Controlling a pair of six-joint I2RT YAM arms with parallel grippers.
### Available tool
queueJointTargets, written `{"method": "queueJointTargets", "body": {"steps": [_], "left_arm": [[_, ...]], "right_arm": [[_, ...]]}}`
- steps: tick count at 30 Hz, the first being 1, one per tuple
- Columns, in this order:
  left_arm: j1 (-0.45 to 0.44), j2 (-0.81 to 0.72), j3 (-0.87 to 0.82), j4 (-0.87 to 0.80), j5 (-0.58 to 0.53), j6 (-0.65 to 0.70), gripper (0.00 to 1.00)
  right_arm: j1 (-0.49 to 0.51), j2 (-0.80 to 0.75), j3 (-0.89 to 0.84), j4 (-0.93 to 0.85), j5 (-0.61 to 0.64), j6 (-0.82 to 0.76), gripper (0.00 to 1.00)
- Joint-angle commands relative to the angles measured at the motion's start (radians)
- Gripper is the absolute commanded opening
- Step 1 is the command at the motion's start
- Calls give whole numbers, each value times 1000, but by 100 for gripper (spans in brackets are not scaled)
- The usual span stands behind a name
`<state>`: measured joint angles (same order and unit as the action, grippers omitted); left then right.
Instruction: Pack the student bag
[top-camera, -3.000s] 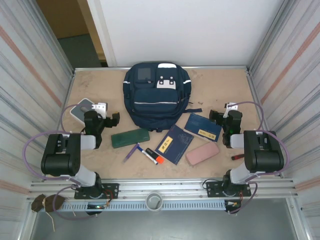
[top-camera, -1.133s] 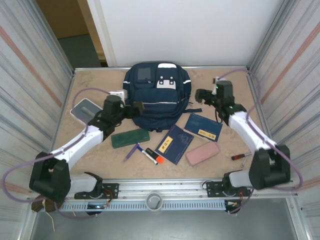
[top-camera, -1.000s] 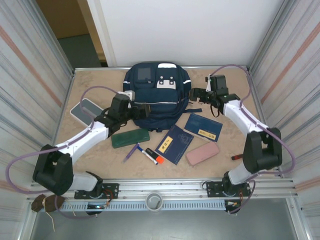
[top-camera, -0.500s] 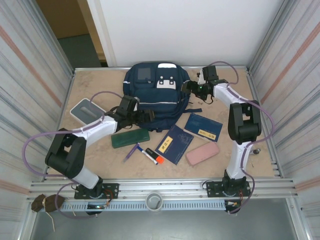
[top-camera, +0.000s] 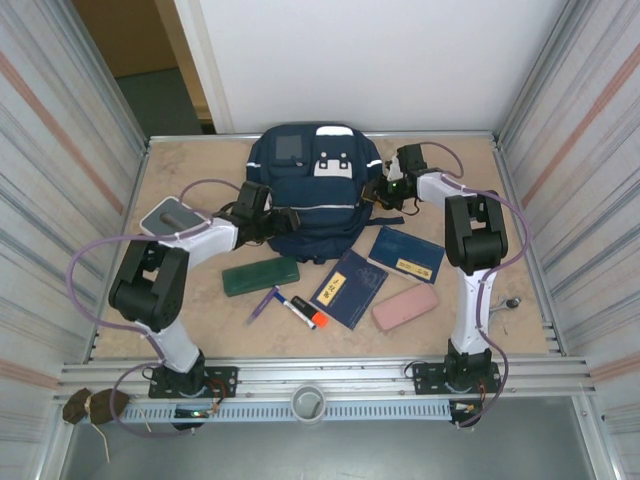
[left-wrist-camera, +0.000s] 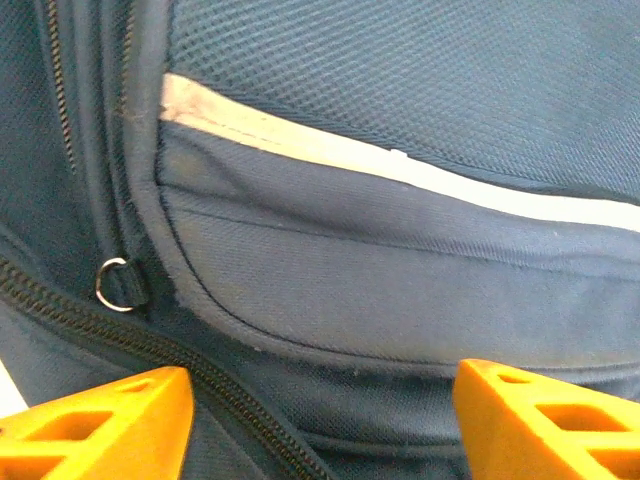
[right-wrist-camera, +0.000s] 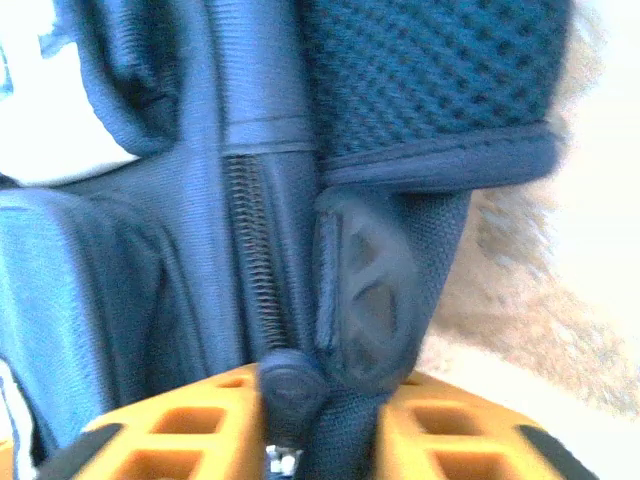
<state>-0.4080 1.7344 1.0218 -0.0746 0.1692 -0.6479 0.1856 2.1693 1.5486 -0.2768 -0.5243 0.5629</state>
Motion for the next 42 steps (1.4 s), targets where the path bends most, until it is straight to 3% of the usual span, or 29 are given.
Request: {"method": "queueJointTargets", "body": {"steps": [1, 7, 11, 14, 18, 21, 23, 25, 27, 33, 37, 39, 40, 42], "left_arm": [[8, 45, 72, 52, 84, 7, 55], [67, 137, 196, 33, 148, 66, 21], [135, 173, 280, -7, 175, 131, 11], [183, 202, 357, -42, 162, 189, 10], [252, 275, 496, -117, 176, 230, 19], [298, 272, 536, -145, 169, 243, 38], [321, 227, 510, -141, 170, 237, 47], [328, 141, 428, -96, 169, 220, 54], [318, 49, 320, -31, 188, 194, 60], [225, -196, 2, 47, 118, 158, 69], [153, -310, -143, 43, 77, 159, 71], [118, -357, -198, 43, 74, 169, 72], [105, -375, -222, 45, 77, 179, 72], [79, -416, -267, 47, 86, 210, 72]], "right_arm": [[9, -75, -33, 78, -59, 48, 13], [42, -240, -205, 251, -83, 181, 6], [107, -323, -284, 299, -64, 241, 6], [186, -355, -290, 265, -63, 232, 11], [254, -391, -270, 97, -73, 115, 34], [194, -485, -350, 10, 44, 42, 53], [128, -519, -404, 20, 48, 52, 63], [73, -522, -439, 52, 82, 74, 74], [63, -475, -422, 68, 101, 83, 79], [109, -280, -283, 85, 87, 115, 96], [129, -180, -240, 123, 100, 155, 96], [131, -130, -215, 169, 68, 190, 88], [132, -114, -204, 196, 44, 211, 80], [127, -104, -184, 246, -7, 252, 51]]}}
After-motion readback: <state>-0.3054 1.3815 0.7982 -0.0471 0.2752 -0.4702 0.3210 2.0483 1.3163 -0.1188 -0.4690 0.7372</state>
